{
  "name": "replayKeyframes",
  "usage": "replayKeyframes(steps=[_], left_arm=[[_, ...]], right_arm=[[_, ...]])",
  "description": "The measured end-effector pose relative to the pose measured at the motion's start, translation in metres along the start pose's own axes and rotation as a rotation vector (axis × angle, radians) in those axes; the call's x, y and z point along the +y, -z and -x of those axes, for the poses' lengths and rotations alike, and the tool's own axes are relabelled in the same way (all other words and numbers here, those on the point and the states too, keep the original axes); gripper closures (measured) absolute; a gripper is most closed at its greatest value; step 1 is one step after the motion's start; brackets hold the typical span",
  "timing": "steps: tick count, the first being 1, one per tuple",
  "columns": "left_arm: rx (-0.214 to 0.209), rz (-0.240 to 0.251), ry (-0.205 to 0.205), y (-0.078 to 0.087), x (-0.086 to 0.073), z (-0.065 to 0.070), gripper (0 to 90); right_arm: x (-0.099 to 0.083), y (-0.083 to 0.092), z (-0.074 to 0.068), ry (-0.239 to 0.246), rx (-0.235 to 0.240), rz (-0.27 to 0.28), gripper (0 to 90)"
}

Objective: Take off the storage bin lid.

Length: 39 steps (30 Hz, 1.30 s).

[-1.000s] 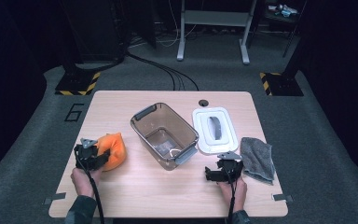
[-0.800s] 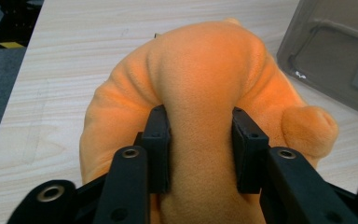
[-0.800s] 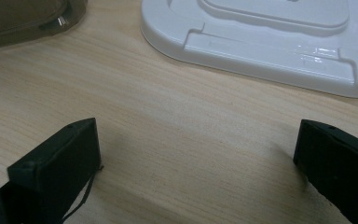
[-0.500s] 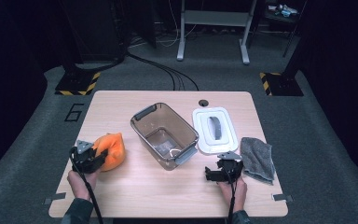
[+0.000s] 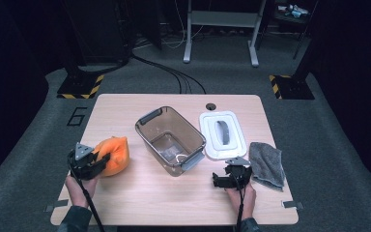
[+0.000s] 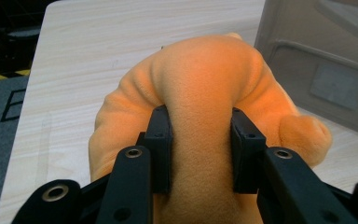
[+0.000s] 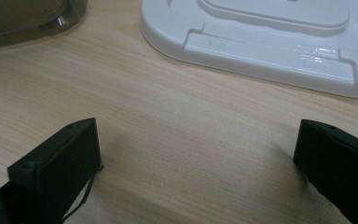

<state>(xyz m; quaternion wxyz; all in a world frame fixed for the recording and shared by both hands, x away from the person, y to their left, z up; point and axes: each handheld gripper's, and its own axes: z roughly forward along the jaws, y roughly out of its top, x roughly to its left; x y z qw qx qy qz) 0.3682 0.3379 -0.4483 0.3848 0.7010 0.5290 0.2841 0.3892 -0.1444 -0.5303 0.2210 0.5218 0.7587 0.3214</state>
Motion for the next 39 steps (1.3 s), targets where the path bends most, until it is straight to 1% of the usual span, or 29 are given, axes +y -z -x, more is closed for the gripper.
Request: replayKeyframes(steps=[3, 14, 17, 23, 24, 27, 37, 39], left_arm=[[-0.012, 0.01, -0.013, 0.004, 0.005, -0.001, 65.8], [-0.015, 0.042, -0.05, 0.014, 0.027, -0.006, 64.8], [-0.021, 0.04, -0.065, 0.016, 0.033, -0.008, 64.8], [-0.02, 0.048, -0.082, 0.016, 0.041, -0.009, 64.7], [-0.022, 0.044, -0.084, 0.017, 0.043, -0.009, 64.7], [-0.02, 0.052, -0.097, 0.018, 0.048, -0.009, 64.6], [-0.019, 0.059, -0.122, 0.022, 0.063, -0.009, 64.5], [-0.022, 0.052, -0.131, 0.024, 0.066, -0.009, 64.5]], right_arm=[[0.0, 0.0, 0.0, -0.001, -0.001, -0.001, 0.0], [0.0, 0.0, 0.0, -0.002, 0.001, -0.001, 0.0], [0.0, 0.0, 0.0, -0.002, 0.001, 0.0, 0.0], [0.0, 0.0, 0.0, -0.002, 0.001, 0.0, 0.0], [0.0, 0.0, 0.0, -0.003, 0.001, 0.0, 0.0], [0.0, 0.0, 0.0, -0.002, 0.001, 0.0, 0.0], [0.0, 0.0, 0.0, -0.002, 0.002, -0.001, 0.0], [0.0, 0.0, 0.0, -0.001, 0.002, -0.001, 0.0]])
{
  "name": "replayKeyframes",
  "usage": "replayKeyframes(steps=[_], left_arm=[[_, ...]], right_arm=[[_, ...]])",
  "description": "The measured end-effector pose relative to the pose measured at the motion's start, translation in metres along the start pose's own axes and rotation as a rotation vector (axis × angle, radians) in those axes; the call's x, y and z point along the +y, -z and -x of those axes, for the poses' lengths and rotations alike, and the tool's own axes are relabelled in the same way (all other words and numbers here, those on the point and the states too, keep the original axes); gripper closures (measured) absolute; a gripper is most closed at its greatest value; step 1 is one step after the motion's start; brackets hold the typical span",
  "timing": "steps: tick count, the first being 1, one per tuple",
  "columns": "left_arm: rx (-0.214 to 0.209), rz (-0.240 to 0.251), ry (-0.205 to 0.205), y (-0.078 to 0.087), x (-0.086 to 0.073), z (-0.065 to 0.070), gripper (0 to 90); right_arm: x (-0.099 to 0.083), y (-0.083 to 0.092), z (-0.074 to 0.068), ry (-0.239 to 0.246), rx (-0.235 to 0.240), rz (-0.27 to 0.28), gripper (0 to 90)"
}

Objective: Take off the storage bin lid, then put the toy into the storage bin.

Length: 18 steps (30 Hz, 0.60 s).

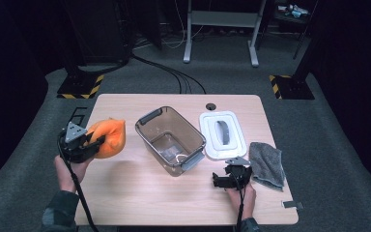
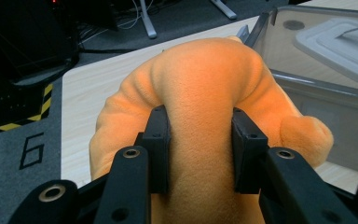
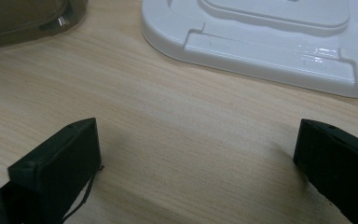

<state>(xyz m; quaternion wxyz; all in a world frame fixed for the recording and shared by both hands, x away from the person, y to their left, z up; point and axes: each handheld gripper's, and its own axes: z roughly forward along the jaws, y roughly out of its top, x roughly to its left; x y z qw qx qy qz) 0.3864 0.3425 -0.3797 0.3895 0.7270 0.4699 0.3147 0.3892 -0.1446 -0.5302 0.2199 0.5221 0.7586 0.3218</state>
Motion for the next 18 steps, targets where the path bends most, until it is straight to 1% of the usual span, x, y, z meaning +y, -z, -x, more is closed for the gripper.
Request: replayKeyframes(steps=[5, 12, 18], left_arm=[[-0.002, 0.007, -0.02, 0.0, 0.009, 0.001, 64.6], [-0.011, 0.014, -0.034, 0.001, 0.021, 0.0, 64.6], [-0.015, 0.019, -0.057, 0.001, 0.032, -0.002, 64.6]], right_arm=[[0.0, 0.0, 0.0, 0.0, 0.0, 0.0, 0.0], [0.0, 0.0, 0.0, 0.0, 0.0, 0.0, 0.0], [0.0, 0.0, 0.0, 0.0, 0.0, 0.0, 0.0]])
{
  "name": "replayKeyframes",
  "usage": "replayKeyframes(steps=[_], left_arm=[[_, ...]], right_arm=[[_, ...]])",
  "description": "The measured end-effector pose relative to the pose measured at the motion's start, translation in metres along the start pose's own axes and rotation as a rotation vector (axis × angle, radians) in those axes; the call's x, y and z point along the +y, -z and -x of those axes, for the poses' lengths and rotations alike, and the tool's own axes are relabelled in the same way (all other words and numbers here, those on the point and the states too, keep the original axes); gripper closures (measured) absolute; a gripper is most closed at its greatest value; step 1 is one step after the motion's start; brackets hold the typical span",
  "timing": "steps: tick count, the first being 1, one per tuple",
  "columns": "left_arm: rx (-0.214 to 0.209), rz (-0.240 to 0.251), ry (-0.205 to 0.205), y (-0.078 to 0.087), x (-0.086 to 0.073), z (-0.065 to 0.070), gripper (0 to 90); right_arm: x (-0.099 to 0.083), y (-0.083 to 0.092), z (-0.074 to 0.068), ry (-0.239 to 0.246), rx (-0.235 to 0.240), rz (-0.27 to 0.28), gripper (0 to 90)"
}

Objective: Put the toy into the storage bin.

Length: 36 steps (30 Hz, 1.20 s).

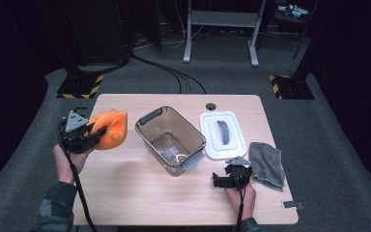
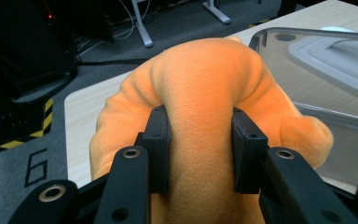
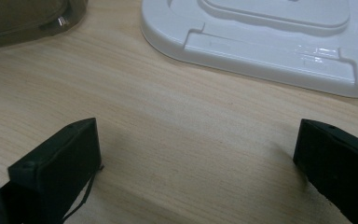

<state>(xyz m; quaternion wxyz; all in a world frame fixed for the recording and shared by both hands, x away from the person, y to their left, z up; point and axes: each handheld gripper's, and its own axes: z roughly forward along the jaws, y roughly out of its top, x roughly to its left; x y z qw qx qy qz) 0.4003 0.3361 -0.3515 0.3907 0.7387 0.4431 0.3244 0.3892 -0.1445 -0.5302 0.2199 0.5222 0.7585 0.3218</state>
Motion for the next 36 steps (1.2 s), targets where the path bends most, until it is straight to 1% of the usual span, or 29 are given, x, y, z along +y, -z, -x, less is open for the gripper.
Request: replayKeyframes(steps=[2, 4, 7, 8, 15, 18, 19, 24, 27, 30, 31, 36], left_arm=[[-0.004, 0.002, -0.005, 0.0, 0.004, -0.001, 64.6], [-0.005, 0.015, -0.008, -0.001, 0.008, -0.001, 64.6], [-0.014, 0.016, -0.024, -0.001, 0.015, -0.001, 64.6], [-0.012, 0.026, -0.026, -0.001, 0.017, -0.001, 64.6], [-0.036, 0.042, -0.071, -0.004, 0.035, 0.003, 64.5], [-0.049, 0.051, -0.082, -0.006, 0.043, 0.005, 64.4], [-0.054, 0.051, -0.094, -0.007, 0.046, 0.007, 64.4], [-0.077, 0.061, -0.119, -0.013, 0.057, 0.013, 64.4], [-0.099, 0.075, -0.136, -0.015, 0.062, 0.017, 64.3], [-0.118, 0.073, -0.16, -0.018, 0.067, 0.02, 64.3], [-0.123, 0.079, -0.158, -0.019, 0.069, 0.022, 64.2], [-0.146, 0.086, -0.181, -0.023, 0.076, 0.028, 64.0]], right_arm=[[0.0, 0.0, 0.0, 0.0, 0.0, 0.0, 0.0], [0.0, 0.0, 0.0, 0.0, 0.0, 0.0, 0.0], [0.0, 0.0, 0.0, -0.001, -0.003, 0.001, 0.0], [0.0, 0.0, 0.001, 0.007, -0.003, -0.002, 0.0], [0.0, 0.0, 0.0, 0.003, -0.003, -0.003, 0.0], [0.0, 0.0, 0.001, 0.007, -0.002, 0.0, 0.0], [0.0, 0.0, 0.001, 0.008, -0.002, -0.001, 0.0], [0.0, 0.0, 0.001, 0.006, -0.001, -0.001, 0.1], [0.0, 0.0, 0.001, 0.007, -0.002, 0.0, 0.0], [0.0, 0.0, 0.001, 0.008, -0.002, -0.001, 0.0], [0.0, 0.0, 0.001, 0.007, -0.003, -0.002, 0.0], [0.0, 0.0, 0.001, 0.008, -0.002, 0.0, 0.0]])
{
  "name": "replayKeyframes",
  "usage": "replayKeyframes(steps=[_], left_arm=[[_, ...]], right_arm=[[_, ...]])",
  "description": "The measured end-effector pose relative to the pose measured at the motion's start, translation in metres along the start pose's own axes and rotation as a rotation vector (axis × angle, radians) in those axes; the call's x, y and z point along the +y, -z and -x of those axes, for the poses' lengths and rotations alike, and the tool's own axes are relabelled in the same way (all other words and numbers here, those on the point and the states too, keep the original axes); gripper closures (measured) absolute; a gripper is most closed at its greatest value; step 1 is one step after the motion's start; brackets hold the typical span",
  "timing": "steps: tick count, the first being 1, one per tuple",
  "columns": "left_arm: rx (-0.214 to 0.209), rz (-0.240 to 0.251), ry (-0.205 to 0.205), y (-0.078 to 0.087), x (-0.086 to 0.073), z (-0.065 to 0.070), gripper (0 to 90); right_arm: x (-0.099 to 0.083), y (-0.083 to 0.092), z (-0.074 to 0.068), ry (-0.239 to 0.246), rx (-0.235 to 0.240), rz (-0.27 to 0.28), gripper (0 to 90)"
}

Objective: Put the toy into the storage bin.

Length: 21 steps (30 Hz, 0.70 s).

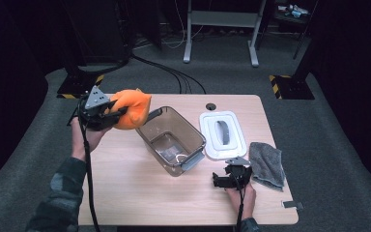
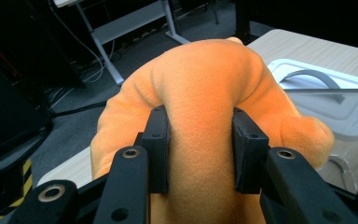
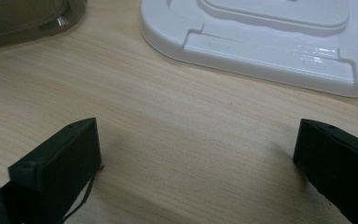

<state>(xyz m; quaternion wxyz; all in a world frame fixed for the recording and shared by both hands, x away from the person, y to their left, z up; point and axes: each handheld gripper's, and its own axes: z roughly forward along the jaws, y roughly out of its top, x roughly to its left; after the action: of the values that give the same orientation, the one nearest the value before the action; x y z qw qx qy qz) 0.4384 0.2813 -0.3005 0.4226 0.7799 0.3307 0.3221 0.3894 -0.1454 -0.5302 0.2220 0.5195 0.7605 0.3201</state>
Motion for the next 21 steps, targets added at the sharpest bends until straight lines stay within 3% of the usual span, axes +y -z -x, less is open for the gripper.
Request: replayKeyframes(steps=[11, 21], left_arm=[[-0.063, -0.012, -0.055, -0.018, 0.007, 0.009, 63.6], [-0.129, -0.012, -0.077, -0.034, 0.01, 0.017, 63.6]], right_arm=[[0.0, 0.0, 0.0, -0.006, -0.001, 0.001, 0.0], [0.0, 0.0, 0.0, -0.005, -0.001, 0.0, 0.1]])
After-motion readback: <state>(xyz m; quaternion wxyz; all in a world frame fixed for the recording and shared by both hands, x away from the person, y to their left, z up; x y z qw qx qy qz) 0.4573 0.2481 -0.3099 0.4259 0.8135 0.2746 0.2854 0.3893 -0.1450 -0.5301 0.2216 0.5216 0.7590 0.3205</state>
